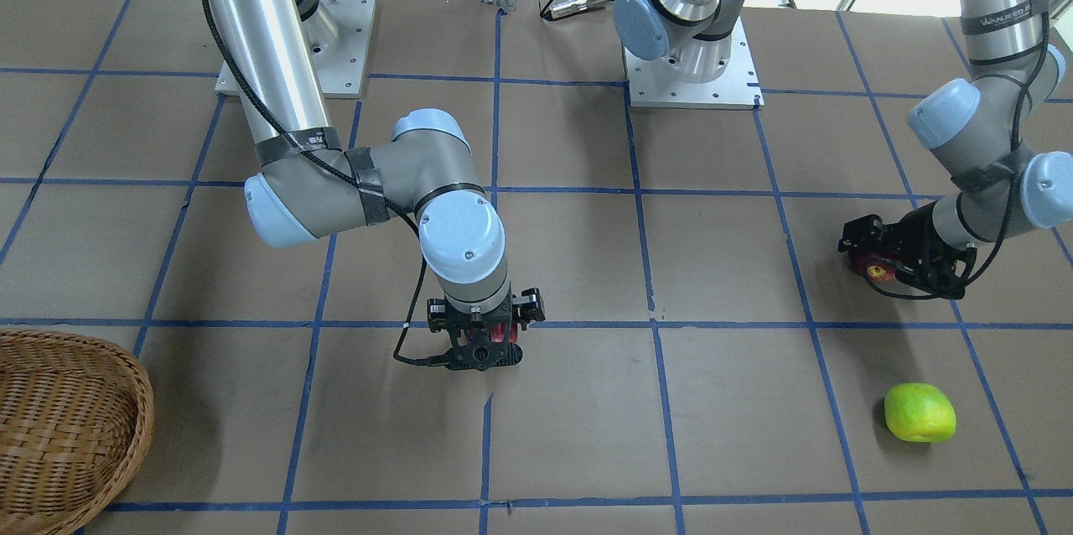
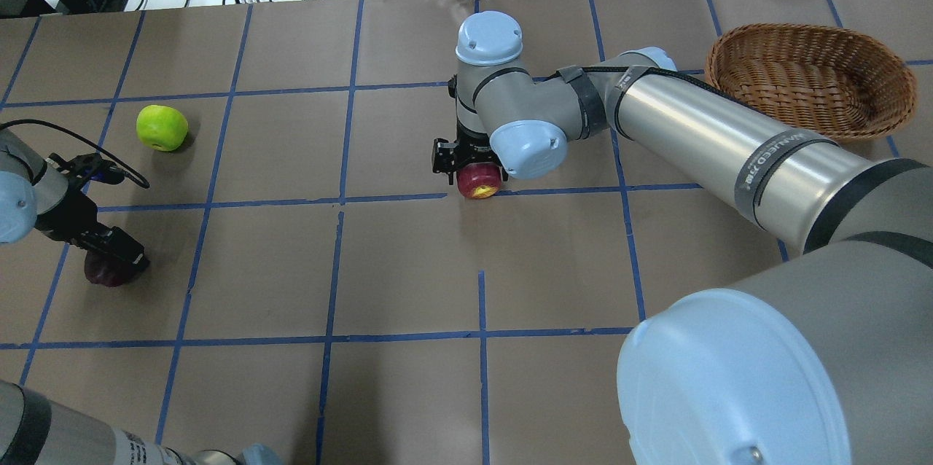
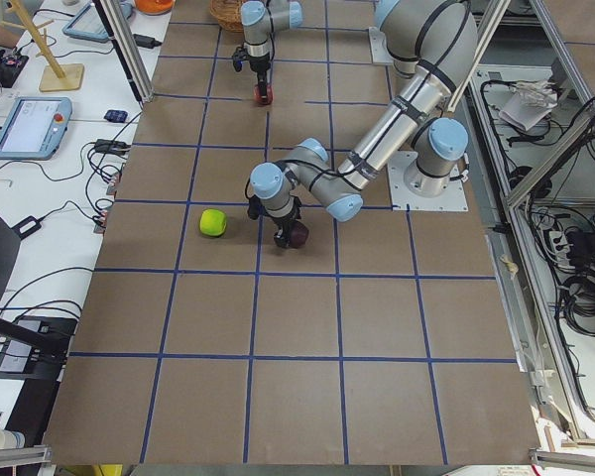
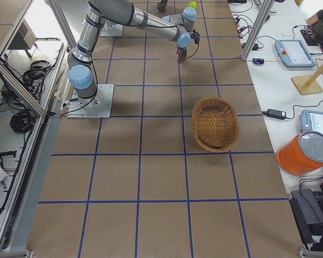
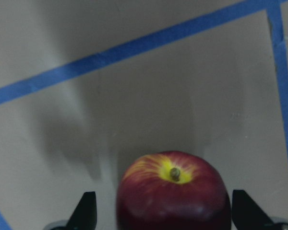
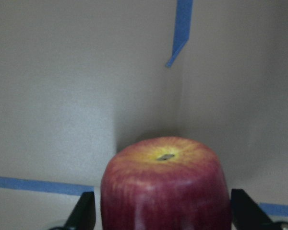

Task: Put all apples into basket
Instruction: 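Grasp the red apple with the right gripper while the left grasps the purple apple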

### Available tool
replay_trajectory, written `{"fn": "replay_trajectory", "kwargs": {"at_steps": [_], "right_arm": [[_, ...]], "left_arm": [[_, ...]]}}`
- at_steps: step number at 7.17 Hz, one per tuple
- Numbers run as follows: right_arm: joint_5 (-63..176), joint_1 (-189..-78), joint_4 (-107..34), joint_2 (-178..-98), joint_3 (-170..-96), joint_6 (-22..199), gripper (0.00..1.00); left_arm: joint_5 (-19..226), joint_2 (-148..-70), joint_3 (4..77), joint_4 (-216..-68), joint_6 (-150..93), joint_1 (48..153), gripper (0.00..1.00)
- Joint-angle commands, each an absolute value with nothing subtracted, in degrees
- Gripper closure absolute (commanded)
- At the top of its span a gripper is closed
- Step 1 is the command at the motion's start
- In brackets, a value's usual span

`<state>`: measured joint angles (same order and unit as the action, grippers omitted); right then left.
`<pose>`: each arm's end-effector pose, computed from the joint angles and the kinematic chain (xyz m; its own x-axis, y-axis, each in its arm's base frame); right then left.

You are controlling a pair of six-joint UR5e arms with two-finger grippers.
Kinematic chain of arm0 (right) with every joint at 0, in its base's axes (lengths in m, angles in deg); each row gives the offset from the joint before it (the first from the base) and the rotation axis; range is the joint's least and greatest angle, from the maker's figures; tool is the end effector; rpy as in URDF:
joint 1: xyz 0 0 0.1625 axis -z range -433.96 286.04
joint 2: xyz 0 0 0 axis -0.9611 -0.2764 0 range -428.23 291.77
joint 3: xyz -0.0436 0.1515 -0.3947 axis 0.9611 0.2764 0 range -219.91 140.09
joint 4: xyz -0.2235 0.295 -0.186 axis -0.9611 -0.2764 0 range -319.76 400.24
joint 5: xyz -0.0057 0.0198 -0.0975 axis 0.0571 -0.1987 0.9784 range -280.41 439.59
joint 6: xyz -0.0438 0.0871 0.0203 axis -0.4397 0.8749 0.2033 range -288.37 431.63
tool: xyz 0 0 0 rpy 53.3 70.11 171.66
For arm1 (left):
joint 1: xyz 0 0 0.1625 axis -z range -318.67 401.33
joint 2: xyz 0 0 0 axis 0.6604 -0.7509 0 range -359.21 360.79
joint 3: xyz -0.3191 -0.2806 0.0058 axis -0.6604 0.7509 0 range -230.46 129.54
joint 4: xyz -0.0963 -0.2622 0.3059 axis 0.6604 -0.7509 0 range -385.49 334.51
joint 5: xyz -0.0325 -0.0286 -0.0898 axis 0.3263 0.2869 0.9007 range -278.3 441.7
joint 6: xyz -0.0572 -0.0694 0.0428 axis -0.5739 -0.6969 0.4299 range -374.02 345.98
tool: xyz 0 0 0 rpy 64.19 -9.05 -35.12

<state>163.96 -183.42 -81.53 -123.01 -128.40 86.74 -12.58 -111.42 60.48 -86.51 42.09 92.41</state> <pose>0.3573 -0.5818 0.1897 -0.9937 -0.0715 -0.0858 -0.0767 0.9954 0.0581 0.2282 -0.4829 0.1670 -0.9447 0.2847 0.1628 0.3138 0.9289 0.1966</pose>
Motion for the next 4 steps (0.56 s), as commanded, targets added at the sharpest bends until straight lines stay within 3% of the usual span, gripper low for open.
{"fn": "replay_trajectory", "kwargs": {"at_steps": [1, 2, 4], "right_arm": [[164.4, -182.77, -81.75, -122.89, -128.24, 86.23, 0.75], [164.57, -182.42, -81.57, -123.24, -128.24, 86.05, 0.99], [164.4, -177.44, -80.08, -127.26, -127.46, 86.14, 1.0]], "left_arm": [[-12.78, -111.54, 60.64, -86.4, 41.26, 92.57, 0.27], [-12.35, -110.67, 60.38, -87.44, 39.7, 92.92, 0.99], [-8.06, -109.0, 56.27, -91.9, 32.78, 95.19, 1.0]]}}
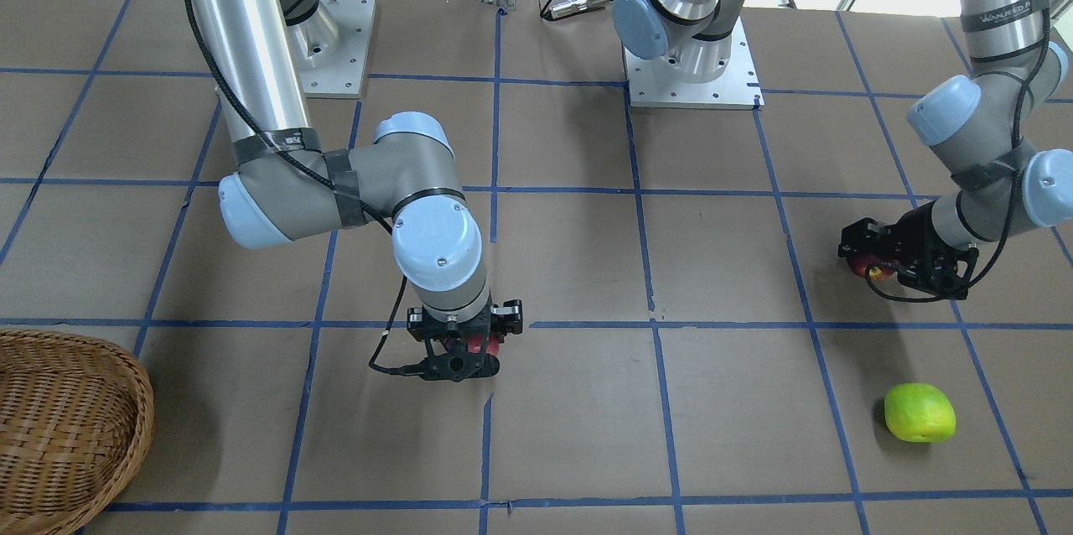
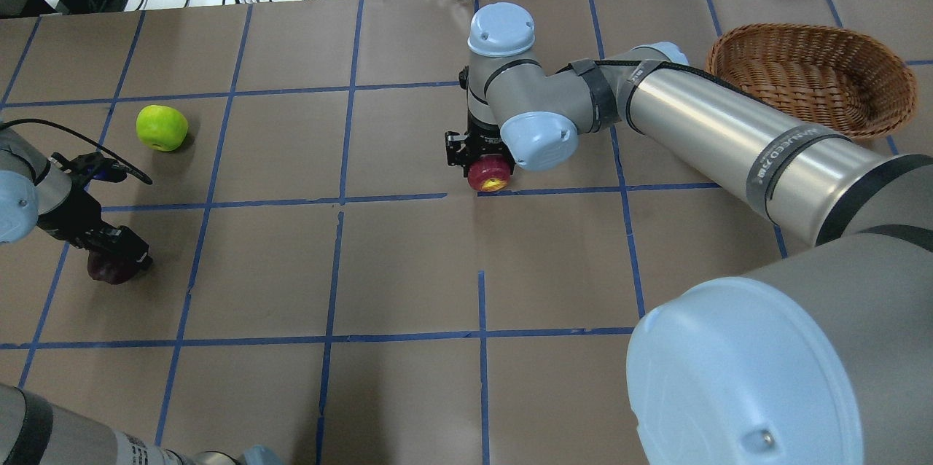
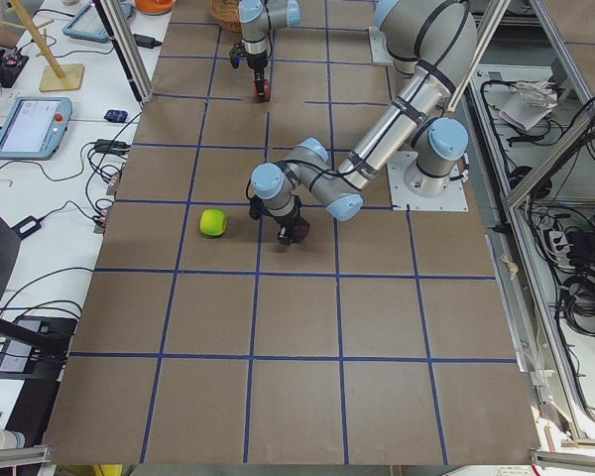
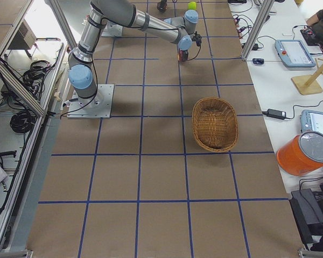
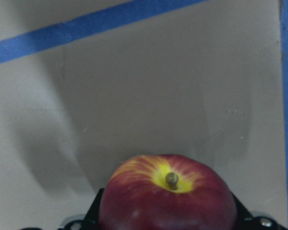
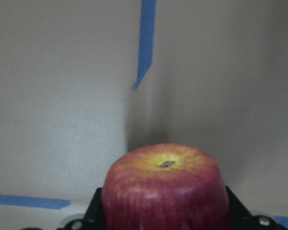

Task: Put all apples into basket
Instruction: 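Lift red apple into basket with right gripper while left carries purple apple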

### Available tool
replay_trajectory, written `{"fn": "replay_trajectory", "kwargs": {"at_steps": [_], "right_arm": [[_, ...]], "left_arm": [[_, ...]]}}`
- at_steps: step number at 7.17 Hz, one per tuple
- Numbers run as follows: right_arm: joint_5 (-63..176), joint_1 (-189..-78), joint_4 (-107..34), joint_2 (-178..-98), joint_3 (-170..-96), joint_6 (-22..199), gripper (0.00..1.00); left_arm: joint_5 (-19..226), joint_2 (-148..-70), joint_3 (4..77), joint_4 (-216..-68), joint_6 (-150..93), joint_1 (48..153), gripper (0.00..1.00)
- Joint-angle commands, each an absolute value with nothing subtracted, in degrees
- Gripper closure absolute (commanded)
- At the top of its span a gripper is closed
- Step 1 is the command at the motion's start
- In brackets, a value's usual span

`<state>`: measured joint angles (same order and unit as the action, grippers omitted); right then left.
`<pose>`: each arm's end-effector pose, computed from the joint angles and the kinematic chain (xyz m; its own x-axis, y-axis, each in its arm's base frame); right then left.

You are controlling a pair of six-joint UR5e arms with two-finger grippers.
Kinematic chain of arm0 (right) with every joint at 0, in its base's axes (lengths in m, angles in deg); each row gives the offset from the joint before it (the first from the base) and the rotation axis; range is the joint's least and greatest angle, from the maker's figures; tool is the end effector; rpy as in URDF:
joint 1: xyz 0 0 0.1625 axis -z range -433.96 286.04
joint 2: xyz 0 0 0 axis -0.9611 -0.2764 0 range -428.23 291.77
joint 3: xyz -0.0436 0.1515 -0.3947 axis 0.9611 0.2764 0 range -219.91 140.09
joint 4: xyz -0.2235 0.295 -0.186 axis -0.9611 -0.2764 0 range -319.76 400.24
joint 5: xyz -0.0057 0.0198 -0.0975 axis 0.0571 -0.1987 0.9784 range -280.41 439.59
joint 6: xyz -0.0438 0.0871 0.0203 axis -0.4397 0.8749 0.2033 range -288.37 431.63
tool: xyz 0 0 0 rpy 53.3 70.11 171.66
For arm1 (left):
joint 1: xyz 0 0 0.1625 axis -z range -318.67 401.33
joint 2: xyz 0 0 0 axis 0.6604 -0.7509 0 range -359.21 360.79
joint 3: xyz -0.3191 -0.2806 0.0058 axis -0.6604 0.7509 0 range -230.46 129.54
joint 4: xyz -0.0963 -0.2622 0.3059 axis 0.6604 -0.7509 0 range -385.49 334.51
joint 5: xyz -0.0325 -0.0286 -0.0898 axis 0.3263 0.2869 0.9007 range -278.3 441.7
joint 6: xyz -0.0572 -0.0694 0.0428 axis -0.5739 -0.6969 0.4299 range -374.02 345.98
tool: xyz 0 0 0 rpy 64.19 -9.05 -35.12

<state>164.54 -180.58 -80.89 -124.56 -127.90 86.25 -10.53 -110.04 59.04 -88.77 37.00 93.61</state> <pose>0.3273 -0.5996 0.2103 -0.9960 -0.0332 -0.0828 -0.0359 0.9989 0.0310 0.2180 -0.4933 0.1857 -0.9630 0.2176 0.1590 0.2447 0.9532 0.1774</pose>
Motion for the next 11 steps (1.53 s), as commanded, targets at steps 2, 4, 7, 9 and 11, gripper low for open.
{"fn": "replay_trajectory", "kwargs": {"at_steps": [2, 4, 7, 9, 11], "right_arm": [[164.49, -165.51, -65.66, -133.33, -119.77, 83.52, 1.0], [167.27, -154.34, -57.25, -132.92, -112.54, 71.61, 1.0], [177.47, -145.18, -59.93, -128.02, -112.34, 59.69, 1.0], [180.56, -141.39, -69.16, -123.26, -112.51, 52.06, 1.0], [180.92, -139.0, -78.41, -118.88, -112.25, 47.32, 0.94]], "left_arm": [[-3.03, -107.41, 46.19, -107.86, 17.43, 105.52, 1.0], [2.12, -108.45, 40.44, -111.01, -4.3, 117.3, 1.0], [7.08, -112.92, 39.89, -93.94, -33.2, 136.1, 1.0], [5.86, -119.68, 42.34, -80.19, -37.13, 146.06, 1.0], [4.18, -121.55, 46.38, -76.22, -37.05, 148.2, 0.37]]}}
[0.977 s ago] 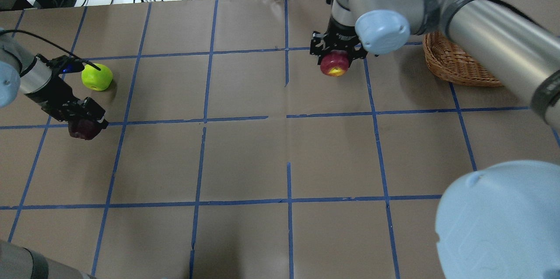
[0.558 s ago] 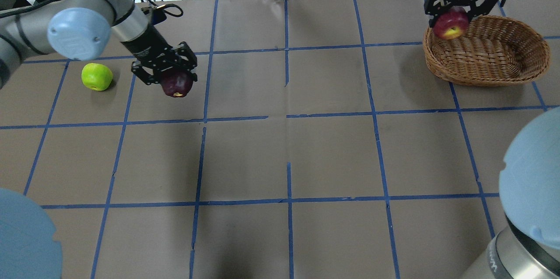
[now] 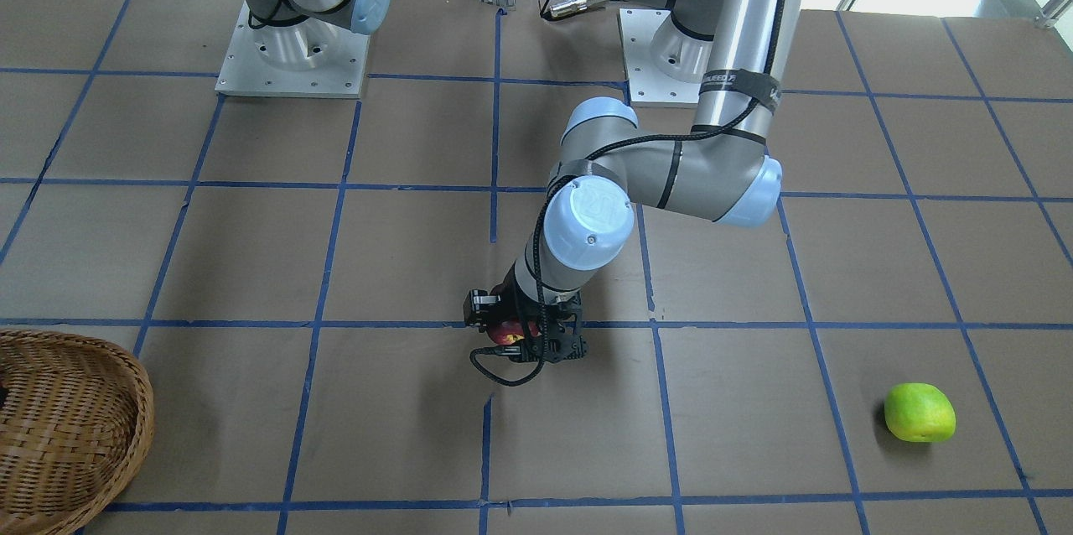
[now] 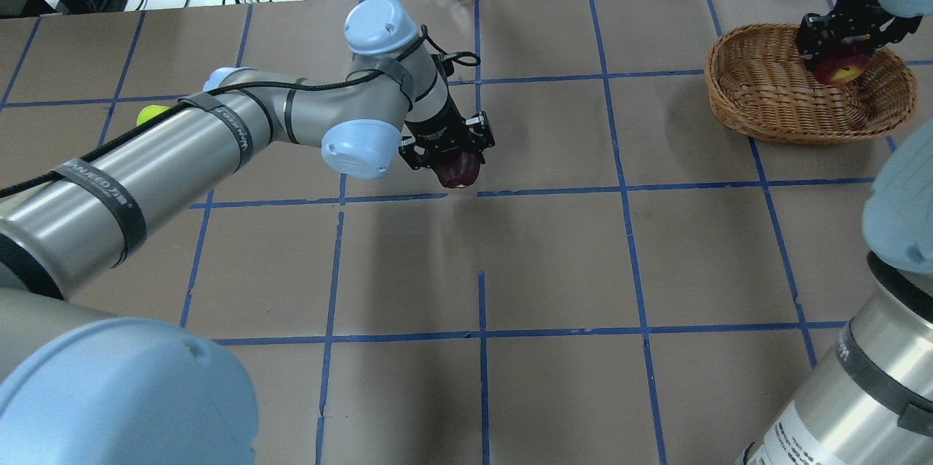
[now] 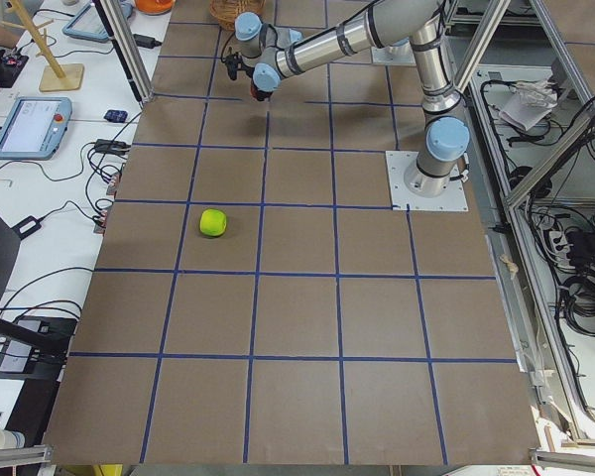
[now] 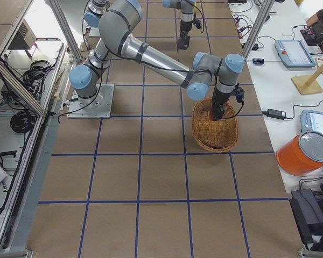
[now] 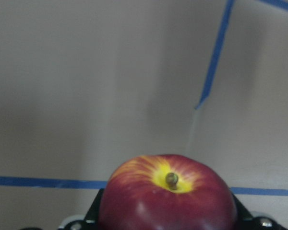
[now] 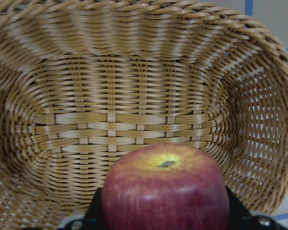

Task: Put all apples into basket
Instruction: 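Set purple apple down at table center with left gripper while right releases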

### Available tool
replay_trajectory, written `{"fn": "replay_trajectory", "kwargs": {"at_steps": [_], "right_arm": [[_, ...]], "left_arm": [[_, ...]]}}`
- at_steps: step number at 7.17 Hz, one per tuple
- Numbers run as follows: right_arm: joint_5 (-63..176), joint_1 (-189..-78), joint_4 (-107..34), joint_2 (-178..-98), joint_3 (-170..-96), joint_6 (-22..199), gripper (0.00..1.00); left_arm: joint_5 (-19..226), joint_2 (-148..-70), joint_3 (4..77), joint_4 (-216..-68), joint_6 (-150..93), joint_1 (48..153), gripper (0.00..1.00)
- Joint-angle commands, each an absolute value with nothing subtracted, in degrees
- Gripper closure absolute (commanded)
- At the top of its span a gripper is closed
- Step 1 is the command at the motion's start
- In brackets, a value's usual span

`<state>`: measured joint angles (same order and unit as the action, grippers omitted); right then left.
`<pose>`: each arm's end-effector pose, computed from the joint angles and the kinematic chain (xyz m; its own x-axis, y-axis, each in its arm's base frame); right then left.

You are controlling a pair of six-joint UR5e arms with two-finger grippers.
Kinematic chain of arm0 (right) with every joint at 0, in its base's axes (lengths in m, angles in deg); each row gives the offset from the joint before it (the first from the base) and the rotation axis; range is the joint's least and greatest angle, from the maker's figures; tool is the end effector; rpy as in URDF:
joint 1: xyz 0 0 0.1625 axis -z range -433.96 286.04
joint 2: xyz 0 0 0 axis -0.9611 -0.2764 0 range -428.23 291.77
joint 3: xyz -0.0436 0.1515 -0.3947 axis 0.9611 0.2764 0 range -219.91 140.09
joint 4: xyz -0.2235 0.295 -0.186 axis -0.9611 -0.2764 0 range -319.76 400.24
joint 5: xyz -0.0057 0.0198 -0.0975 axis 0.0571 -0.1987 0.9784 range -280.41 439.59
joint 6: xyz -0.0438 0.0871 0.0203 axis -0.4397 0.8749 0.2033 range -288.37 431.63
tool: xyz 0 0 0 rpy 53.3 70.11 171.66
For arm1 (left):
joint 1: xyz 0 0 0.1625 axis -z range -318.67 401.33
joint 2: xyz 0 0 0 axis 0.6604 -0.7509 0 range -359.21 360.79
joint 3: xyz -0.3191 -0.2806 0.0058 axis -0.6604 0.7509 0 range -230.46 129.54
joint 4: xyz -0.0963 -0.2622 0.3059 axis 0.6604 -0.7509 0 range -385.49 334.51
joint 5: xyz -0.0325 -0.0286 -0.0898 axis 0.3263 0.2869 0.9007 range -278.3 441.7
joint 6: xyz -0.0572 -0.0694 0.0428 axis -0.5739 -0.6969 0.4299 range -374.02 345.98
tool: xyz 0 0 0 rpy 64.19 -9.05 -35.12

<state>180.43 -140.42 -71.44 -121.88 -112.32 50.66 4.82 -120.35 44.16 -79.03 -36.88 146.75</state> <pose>-0.1856 -0.7129 0.2862 -0.9799 0.0468 0.1937 0.0515 0.9985 0.0195 -0.3201 -0.5744 0.2013 -0.9677 -0.1334 0.2139 -0.1195 0.9899 0.0768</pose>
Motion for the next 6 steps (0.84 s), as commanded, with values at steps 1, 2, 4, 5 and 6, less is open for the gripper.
{"fn": "replay_trajectory", "kwargs": {"at_steps": [1, 2, 4, 5, 6], "right_arm": [[181.01, -138.47, -82.06, -116.94, -112.25, 45.55, 0.85], [180.92, -137.69, -82.1, -116.4, -112.25, 45.44, 0.65], [180.49, -136.71, -81.58, -116.48, -112.33, 45.18, 0.0], [180.57, -136.71, -80.79, -117.0, -112.42, 45.35, 0.0], [180.4, -136.8, -77.13, -118.57, -111.9, 45.27, 0.0]], "left_arm": [[4.36, -121.73, 47.35, -75.94, -37.48, 148.29, 0.01], [4.88, -120.77, 46.32, -76.2, -38.88, 148.38, 0.0], [8.3, -117.87, 42.38, -82.13, -40.65, 144.19, 0.0], [8.14, -116.56, 37.83, -89.06, -40.39, 140.86, 0.0], [7.88, -115.94, 32.39, -93.56, -40.12, 138.21, 0.0]]}}
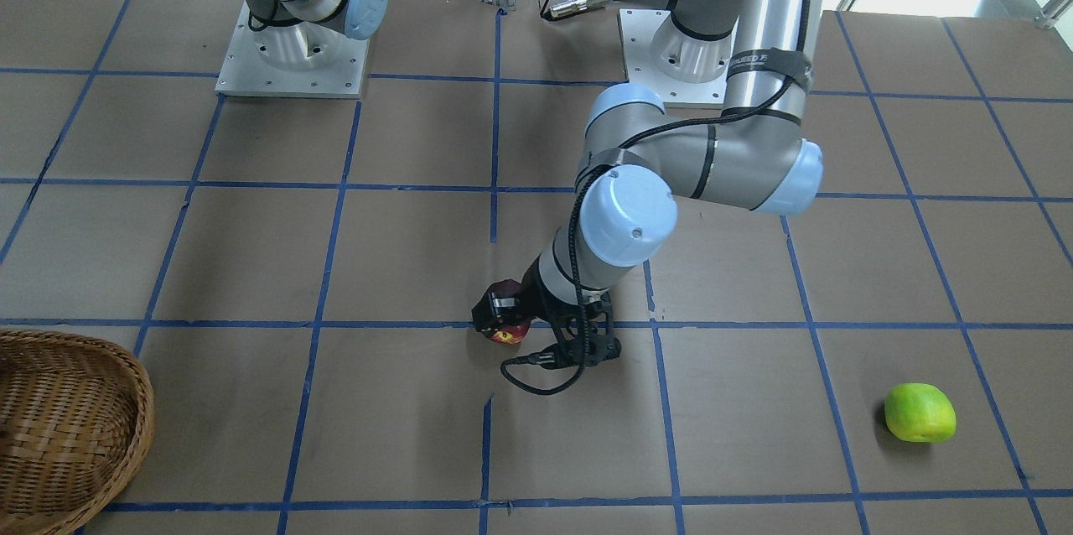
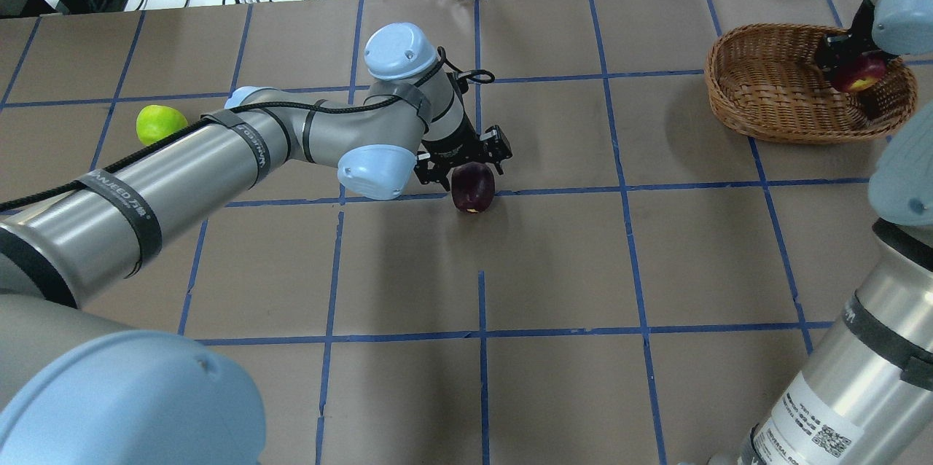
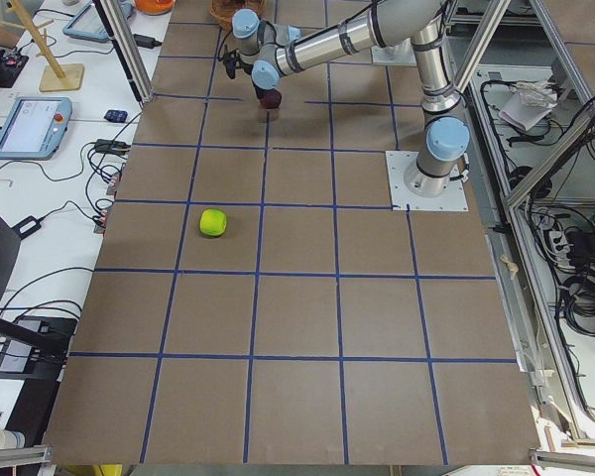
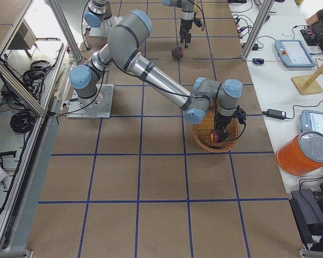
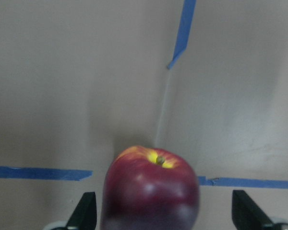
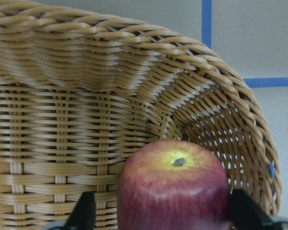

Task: Put all apples into basket
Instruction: 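Set purple apple down at table center with left gripper while right releases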

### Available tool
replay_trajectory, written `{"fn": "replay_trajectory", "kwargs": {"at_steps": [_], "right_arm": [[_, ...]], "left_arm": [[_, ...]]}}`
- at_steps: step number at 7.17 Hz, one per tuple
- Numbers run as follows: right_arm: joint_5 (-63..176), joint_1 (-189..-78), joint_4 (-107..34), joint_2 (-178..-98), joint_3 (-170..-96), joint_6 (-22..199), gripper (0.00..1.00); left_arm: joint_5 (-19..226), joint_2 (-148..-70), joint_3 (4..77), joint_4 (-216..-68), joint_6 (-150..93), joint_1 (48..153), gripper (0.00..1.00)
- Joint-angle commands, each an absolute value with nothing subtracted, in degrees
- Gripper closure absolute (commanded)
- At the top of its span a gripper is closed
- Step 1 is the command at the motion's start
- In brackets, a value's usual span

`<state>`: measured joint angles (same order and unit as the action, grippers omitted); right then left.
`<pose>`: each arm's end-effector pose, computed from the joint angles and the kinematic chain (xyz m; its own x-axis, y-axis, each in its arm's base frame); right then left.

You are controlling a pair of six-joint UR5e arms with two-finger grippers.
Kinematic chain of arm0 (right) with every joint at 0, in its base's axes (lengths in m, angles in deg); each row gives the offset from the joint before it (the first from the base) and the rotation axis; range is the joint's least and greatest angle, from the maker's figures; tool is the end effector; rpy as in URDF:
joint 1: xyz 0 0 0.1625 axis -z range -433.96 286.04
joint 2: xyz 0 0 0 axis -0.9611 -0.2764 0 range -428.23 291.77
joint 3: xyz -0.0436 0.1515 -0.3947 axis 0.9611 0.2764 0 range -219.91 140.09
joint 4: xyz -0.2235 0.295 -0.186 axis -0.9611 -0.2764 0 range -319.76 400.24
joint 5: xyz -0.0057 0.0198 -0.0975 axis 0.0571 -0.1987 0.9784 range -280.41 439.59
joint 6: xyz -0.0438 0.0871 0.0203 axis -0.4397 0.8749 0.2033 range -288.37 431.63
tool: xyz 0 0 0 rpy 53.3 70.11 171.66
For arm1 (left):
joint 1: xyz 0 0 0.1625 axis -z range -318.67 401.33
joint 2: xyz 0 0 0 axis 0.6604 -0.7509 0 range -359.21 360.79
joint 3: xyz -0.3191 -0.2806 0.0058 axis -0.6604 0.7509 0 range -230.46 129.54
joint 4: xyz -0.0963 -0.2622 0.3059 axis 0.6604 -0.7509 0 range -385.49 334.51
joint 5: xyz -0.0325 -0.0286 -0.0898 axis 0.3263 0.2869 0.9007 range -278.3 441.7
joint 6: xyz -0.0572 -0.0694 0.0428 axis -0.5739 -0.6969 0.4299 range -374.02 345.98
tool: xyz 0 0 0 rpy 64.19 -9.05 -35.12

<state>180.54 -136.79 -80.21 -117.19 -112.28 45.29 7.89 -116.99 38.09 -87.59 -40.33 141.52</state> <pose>-0.2406 -0.7193 0.2425 -0.9743 0.0285 0.2235 0.0232 0.9994 -0.0263 -0.2738 -0.6131 0.2717 -0.9244 -0.2771 0.2620 -0.2599 0.9606 0.0989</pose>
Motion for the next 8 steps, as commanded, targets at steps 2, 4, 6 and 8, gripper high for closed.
{"fn": "replay_trajectory", "kwargs": {"at_steps": [2, 4, 6, 8], "right_arm": [[175.34, -142.12, -63.62, -127.16, -112.16, 46.23, 0.0], [170.13, -154.4, -57.06, -130.18, -112.51, 53.04, 0.0], [162.75, -169.07, -56.35, -129.41, -112.94, 72.57, 0.0], [160.53, -179.12, -60.62, -126.69, -115.31, 83.62, 0.0]], "left_arm": [[0.82, -115.58, 27.77, -103.58, -23.89, 130.5, 0.0], [-4.06, -115.4, 26.98, -106.88, -9.52, 121.71, 0.0], [-9.69, -118.64, 28.19, -97.29, 17.04, 111.09, 0.0], [-9.97, -122.68, 28.12, -93.28, 27.16, 105.33, 0.0]]}}
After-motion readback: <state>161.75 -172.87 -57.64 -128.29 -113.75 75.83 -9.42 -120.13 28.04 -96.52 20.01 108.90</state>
